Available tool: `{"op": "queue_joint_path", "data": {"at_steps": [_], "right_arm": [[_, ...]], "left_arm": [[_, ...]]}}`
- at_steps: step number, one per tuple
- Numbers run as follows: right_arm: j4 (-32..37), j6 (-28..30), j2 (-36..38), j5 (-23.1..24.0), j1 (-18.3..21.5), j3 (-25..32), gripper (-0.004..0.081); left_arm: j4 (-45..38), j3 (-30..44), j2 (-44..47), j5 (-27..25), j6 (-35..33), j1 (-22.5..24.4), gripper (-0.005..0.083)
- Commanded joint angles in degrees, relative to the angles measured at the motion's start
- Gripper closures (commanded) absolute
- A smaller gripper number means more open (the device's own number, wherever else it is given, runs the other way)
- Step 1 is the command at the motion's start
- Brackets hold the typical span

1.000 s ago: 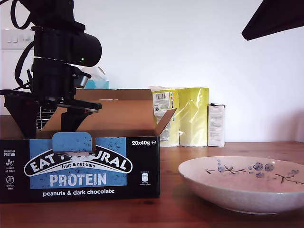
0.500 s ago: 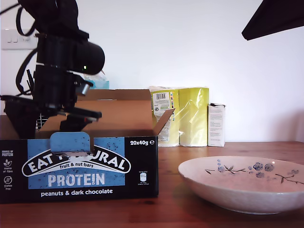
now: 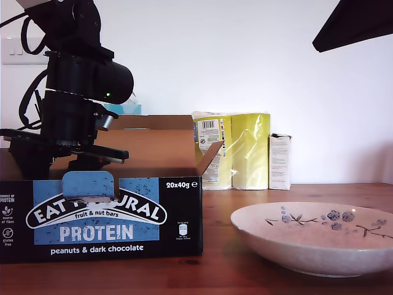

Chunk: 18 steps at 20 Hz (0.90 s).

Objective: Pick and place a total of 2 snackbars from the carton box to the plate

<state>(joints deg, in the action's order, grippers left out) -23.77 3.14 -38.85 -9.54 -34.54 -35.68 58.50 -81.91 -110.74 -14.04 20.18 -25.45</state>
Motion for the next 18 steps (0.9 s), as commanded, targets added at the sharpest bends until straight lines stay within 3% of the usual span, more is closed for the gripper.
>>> {"op": "queue_joint_path", "data": {"at_steps": [1,3,8,15,18], "right_arm": [[0.35,0.37,0.0,0.07,0.11,0.31,0.0783],[0.35,0.37,0.0,0.09,0.11,0.31,0.0783],[0.35,0.37,0.0,0.09,0.11,0.31,0.0783],[0.35,0.39,0.0,0.35,0.17,0.31,0.0783],[0.31,0.35,0.02,2.84,0.22,0.31,0.0783]], "left_arm": [[0.0,0.39,-1.31,0.07,-0.72,-0.07,0.0493],[-0.28,0.39,-1.31,0.04,-0.72,-0.07,0.0495],[0.17,-1.62,-1.31,0.07,-1.16,-0.09,0.0618],[10.84,-10.58,-0.79,0.09,-1.62,-1.33,0.0618],[11.76,-11.19,1.42,0.09,-2.67,-2.99,0.0618]]}}
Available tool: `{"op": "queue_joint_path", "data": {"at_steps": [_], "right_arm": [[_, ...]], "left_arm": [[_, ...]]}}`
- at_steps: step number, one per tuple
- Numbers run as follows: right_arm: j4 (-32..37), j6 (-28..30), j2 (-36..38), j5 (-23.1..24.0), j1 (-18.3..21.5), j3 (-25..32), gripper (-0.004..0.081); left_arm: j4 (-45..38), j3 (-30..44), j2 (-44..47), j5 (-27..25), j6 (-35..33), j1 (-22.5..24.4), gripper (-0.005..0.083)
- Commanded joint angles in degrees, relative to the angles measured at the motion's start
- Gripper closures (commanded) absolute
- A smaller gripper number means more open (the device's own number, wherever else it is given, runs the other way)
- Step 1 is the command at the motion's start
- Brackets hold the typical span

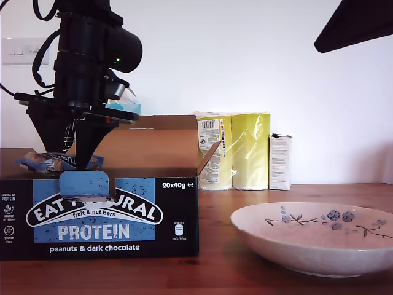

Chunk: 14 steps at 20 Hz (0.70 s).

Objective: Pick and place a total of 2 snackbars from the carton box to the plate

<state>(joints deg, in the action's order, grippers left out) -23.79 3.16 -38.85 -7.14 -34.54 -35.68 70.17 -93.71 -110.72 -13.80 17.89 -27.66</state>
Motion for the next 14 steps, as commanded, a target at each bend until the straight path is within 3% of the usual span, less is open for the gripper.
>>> {"op": "queue_joint_path", "data": {"at_steps": [1,4,8,14], "right_arm": [[0.31,0.26,0.02,1.14,0.35,0.31,0.0783],[-0.15,-0.35,0.79,1.77,1.55,0.31,0.0783],[-3.23,-2.64,4.66,1.77,4.22,0.0,0.0783],[-12.59,-6.16,12.17,3.1,6.69,-2.58,0.0783]], "left_arm": [[-0.15,0.61,2.56,-0.15,-0.61,-1.6,0.0618],[-2.14,0.61,6.67,1.84,-1.88,-4.5,0.0618],[-8.09,0.61,10.34,8.2,-3.72,-9.6,0.0618],[-25.75,0.61,9.88,15.17,-10.6,-19.85,0.0618]]}}
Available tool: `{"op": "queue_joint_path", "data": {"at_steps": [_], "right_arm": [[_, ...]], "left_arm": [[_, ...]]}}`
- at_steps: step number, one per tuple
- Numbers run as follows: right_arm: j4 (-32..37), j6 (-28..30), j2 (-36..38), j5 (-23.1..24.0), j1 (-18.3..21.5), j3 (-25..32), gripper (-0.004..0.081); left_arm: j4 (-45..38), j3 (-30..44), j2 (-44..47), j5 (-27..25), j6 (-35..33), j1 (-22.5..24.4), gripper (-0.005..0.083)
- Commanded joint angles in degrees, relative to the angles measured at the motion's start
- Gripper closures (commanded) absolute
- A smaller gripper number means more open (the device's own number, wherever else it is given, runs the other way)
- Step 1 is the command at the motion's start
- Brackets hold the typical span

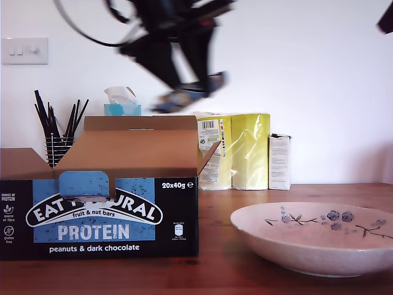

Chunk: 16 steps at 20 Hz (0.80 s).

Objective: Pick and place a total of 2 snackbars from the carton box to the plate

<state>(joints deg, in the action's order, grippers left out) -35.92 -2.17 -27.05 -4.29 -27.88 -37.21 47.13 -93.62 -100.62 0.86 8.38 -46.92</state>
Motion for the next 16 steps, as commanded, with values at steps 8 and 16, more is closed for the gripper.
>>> {"op": "queue_joint_path", "data": {"at_steps": [8,16], "right_arm": [[-4.57,-0.74,3.83,1.99,0.04,-5.38,0.0783],[-4.68,-0.35,3.83,3.43,0.04,-5.7,0.0783]], "left_arm": [[-24.48,0.55,-8.22,6.45,-5.03,-8.59,0.0618],[-26.71,0.55,-20.17,9.38,-4.96,-12.72,0.0618]]}}
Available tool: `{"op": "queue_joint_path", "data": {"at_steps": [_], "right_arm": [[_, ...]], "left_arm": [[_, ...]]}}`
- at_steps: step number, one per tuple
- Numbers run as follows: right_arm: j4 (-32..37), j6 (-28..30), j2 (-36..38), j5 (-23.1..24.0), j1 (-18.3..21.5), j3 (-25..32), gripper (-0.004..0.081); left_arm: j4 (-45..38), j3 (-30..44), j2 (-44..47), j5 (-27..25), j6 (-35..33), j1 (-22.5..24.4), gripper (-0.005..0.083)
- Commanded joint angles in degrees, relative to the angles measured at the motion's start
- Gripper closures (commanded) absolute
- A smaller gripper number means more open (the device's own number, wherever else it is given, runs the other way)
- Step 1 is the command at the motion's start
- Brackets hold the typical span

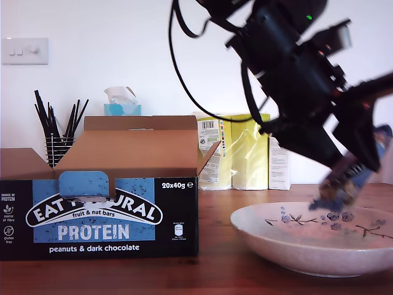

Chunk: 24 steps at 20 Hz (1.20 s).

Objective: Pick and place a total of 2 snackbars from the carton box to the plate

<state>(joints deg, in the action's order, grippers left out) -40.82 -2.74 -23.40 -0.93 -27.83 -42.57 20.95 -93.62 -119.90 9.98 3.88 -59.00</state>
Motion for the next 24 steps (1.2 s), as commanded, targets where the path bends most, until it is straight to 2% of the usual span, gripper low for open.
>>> {"op": "queue_joint_path", "data": {"at_steps": [1,13,18,24], "right_arm": [[0.24,0.22,0.17,0.07,0.0,-0.35,0.0783],[0.35,1.22,0.17,0.07,0.0,-0.35,0.0783],[0.74,1.22,0.15,0.07,0.0,-0.35,0.0783],[0.74,1.22,0.15,0.07,0.0,-0.35,0.0783]], "left_arm": [[0.11,0.55,-1.88,0.24,-0.48,-1.01,0.0618],[9.31,0.55,-3.58,-2.1,0.61,-1.29,0.0603],[9.73,0.55,-3.58,-2.49,1.84,-1.4,0.0413],[10.71,0.52,-3.58,-2.05,2.08,-1.42,0.0411]]}}
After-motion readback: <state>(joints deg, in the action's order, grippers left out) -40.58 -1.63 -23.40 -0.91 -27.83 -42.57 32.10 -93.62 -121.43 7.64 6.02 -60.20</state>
